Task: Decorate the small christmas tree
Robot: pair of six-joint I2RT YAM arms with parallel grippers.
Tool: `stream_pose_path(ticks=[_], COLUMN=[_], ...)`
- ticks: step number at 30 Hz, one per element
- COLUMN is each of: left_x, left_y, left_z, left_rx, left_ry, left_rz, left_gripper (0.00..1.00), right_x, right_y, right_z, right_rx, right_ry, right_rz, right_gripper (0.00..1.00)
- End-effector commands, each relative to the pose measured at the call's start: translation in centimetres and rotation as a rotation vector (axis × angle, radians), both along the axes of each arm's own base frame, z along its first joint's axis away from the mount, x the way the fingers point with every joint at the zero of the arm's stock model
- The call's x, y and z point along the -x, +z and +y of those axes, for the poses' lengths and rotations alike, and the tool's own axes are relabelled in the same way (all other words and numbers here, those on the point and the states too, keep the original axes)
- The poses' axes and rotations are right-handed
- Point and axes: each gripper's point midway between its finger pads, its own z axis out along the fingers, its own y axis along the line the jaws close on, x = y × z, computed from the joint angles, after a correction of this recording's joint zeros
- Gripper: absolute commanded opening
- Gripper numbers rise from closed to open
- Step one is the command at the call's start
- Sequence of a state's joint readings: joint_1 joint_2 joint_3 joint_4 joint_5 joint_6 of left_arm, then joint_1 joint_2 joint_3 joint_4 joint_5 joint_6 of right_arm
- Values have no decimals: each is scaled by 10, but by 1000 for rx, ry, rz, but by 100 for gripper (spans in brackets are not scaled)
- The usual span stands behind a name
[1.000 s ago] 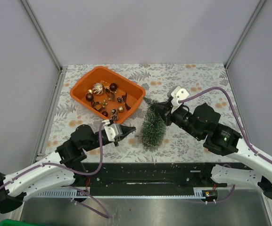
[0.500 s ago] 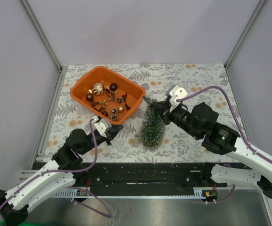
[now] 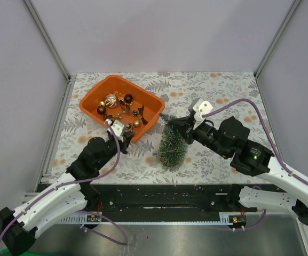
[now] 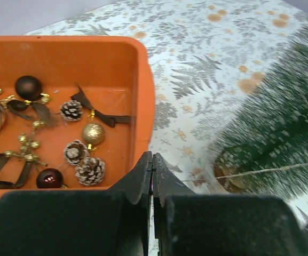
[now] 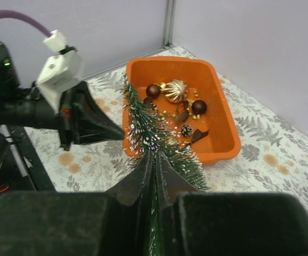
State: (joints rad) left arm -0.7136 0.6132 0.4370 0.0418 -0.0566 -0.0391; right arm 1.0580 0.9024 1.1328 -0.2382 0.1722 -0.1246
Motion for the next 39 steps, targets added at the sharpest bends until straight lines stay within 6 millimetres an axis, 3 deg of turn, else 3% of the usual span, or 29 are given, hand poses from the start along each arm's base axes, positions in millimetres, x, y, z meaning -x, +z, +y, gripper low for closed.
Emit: stream_pose_path(ticks=[1,6,14,22,32,39], left_x=[-36,-59,-70,-72,-73,-75], left_y=[49,56,104,150,195,213], left_z=[12,16,-44,-90,-112,-123], left_rx=[51,70,165,188,176,176], left_ry=[165,213,-30,-203,-289,-308], left_rz=[-113,-111,-167,-270,-475,-561], left_gripper=[0,0,1,0,0,0], right_x=[18,34,40,43,49,51], right_y=[-13,-16,-19,-22,-30,-32], right_z=[11,23,36,40,51,55], right_rx=[8,-20,-25,-35,-31,-47], right_ry=[105,207,266,293,350,359], right_rz=[53,89,111,113,130,163], right_gripper=[0,0,0,0,0,0])
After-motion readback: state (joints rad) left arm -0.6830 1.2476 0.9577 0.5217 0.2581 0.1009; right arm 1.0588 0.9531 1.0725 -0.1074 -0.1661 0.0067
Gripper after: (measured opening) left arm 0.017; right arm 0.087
